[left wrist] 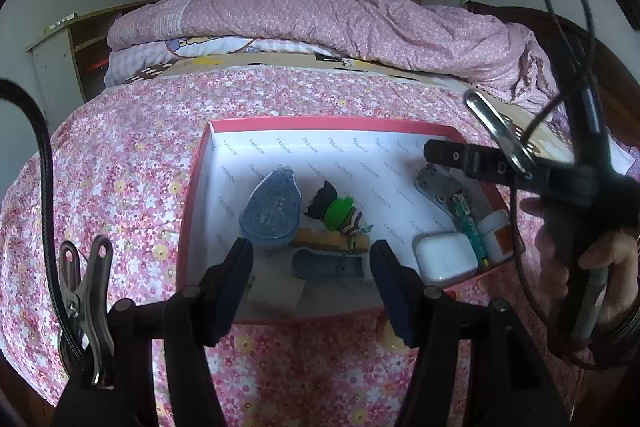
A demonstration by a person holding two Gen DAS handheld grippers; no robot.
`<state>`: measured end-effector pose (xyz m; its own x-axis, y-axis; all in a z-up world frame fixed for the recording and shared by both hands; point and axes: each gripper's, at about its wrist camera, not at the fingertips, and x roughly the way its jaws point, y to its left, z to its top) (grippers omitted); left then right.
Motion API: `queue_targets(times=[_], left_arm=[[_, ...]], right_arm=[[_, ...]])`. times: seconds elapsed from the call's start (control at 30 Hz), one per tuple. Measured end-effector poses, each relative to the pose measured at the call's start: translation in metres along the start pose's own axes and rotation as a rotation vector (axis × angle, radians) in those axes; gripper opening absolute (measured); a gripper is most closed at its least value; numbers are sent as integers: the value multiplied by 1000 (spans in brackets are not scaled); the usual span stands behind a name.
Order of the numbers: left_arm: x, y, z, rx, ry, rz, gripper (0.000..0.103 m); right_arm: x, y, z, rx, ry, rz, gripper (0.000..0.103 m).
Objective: Organize rigid objects
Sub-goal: 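Carry the grey handle into the tray with the right gripper and release it, then grasp the round beige wooden disc with the left gripper and lift it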
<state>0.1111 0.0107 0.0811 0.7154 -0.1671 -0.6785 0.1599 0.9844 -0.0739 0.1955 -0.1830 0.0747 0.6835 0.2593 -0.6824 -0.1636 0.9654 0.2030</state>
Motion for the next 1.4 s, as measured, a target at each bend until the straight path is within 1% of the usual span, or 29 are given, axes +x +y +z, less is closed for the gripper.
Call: queue_targets(times=[0.27,0.33,0.37,0.4,0.7,0.8,0.87,0.97,1.17,1.3,1.4], left_arm=[[3,0,-2,-5,10,5,64],[3,-1,-2,-6,12,3,64],[3,-1,-2,-5,13,3,64],[3,-1,-2,-4,12,3,64],[-8,-8,-4,12,-1,-11,64],[-14,-12,-8,23,-3,-18,64],[-18,-15,-12,31,1,-22,64],[-25,-18,-19,47,5,-26,64],[-33,-24,-37,69,30,-34,64],[-34,-31,-47,88,55,-55,64],[-29,-39,-53,113,71,-50,64]], right_arm=[[5,3,2,-17,7,-2,75],[4,5,1,-25,2,-5,78],[2,6,0,-28,-2,-8,84],[1,6,0,-30,-6,-10,86],[-31,4,-11,-15,-27,13,86],[-48,2,-21,-9,-39,11,86],[-58,0,-28,-3,-49,24,86],[-71,-4,-43,1,-42,35,86],[-95,-8,-71,-9,-58,24,86],[-102,-8,-94,-55,-44,-15,86],[-104,-9,-110,-82,-28,-44,86]])
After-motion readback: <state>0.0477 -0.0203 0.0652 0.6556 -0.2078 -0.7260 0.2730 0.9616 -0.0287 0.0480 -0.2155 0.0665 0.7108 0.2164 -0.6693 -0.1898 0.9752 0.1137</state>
